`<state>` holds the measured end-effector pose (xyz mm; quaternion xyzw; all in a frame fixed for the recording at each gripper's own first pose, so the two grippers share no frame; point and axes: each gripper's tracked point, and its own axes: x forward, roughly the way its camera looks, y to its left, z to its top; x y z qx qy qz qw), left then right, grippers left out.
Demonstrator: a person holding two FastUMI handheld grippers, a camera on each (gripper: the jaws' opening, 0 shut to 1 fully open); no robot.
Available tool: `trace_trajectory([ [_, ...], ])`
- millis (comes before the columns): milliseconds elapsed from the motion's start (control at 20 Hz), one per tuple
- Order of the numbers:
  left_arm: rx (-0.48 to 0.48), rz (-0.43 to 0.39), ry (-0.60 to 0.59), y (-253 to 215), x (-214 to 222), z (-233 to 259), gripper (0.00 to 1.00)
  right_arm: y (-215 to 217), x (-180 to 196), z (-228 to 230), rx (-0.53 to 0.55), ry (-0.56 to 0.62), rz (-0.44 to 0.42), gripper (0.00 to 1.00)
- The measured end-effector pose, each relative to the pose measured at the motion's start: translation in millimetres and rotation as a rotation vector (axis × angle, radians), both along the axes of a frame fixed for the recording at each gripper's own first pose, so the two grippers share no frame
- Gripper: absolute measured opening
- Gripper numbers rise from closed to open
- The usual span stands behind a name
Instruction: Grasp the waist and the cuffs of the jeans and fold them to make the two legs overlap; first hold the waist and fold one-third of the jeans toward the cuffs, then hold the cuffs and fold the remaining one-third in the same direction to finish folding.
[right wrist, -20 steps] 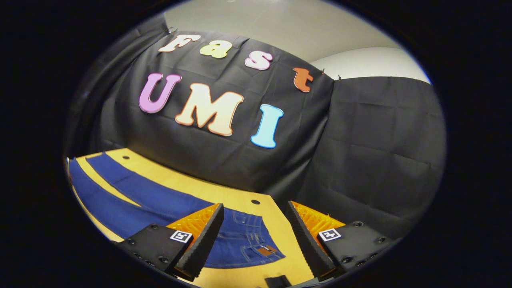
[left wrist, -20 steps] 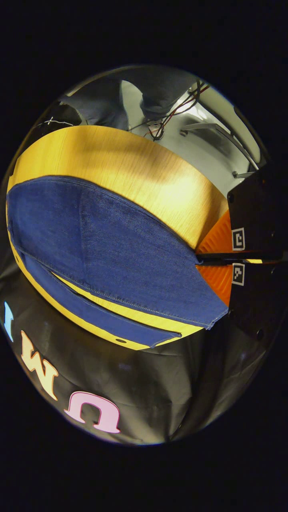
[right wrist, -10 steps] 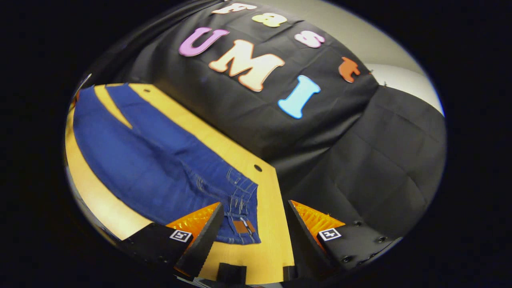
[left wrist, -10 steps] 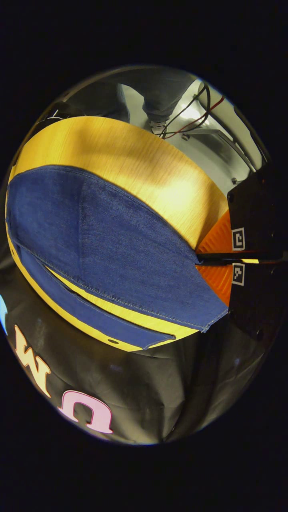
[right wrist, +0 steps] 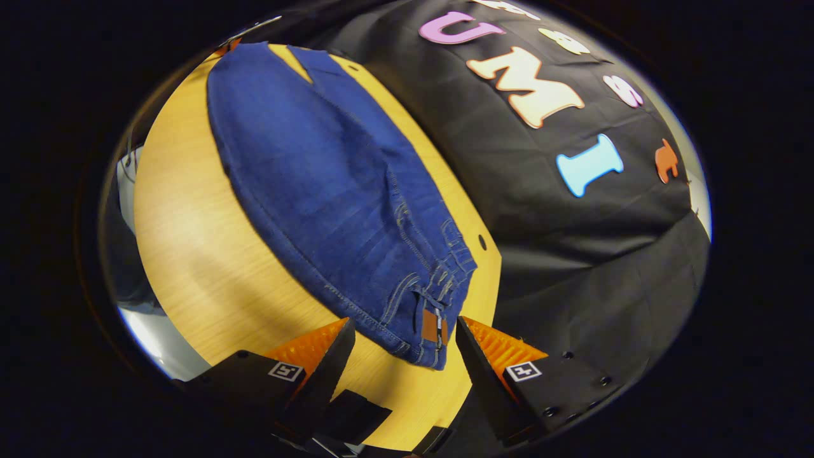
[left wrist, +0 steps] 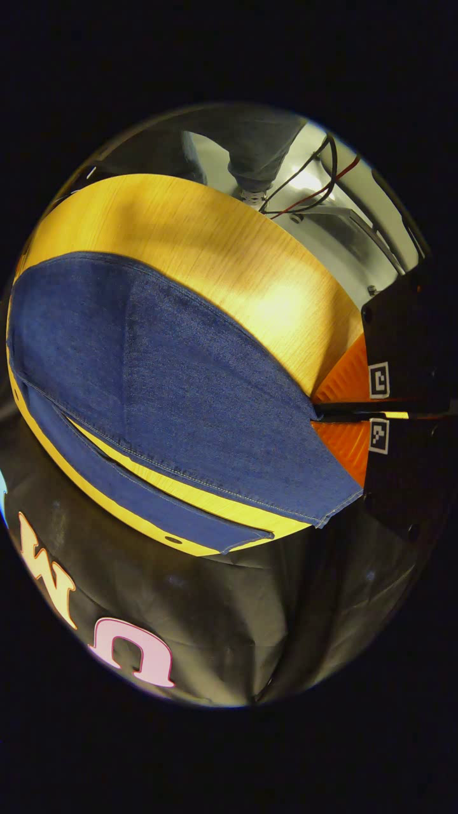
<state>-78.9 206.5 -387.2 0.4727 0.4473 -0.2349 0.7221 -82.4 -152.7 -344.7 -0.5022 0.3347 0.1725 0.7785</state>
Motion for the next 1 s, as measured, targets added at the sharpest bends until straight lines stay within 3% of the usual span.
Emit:
trace_trajectory([
  [200,0.015,0.003,0.007,-0.6,-0.2,0.5,0.00,3.2,-0.3,-14.9,-0.052,0.051,0.089,1.00],
  [400,0.027,-0.004,0.016,-0.9,0.4,0.2,0.00,9.9,14.6,-25.1,-0.102,0.060,0.159,0.91],
  [500,0.031,0.000,0.018,-0.9,0.6,-0.1,0.00,12.9,19.9,-34.5,-0.115,0.079,0.185,0.80],
  [800,0.029,0.017,0.028,-1.6,1.3,-0.3,0.00,7.4,19.2,-44.4,-0.103,0.138,0.151,0.05],
  [1000,-0.042,0.116,0.049,-2.3,2.9,2.5,0.00,13.9,19.1,-41.3,-0.039,0.145,0.069,0.02],
])
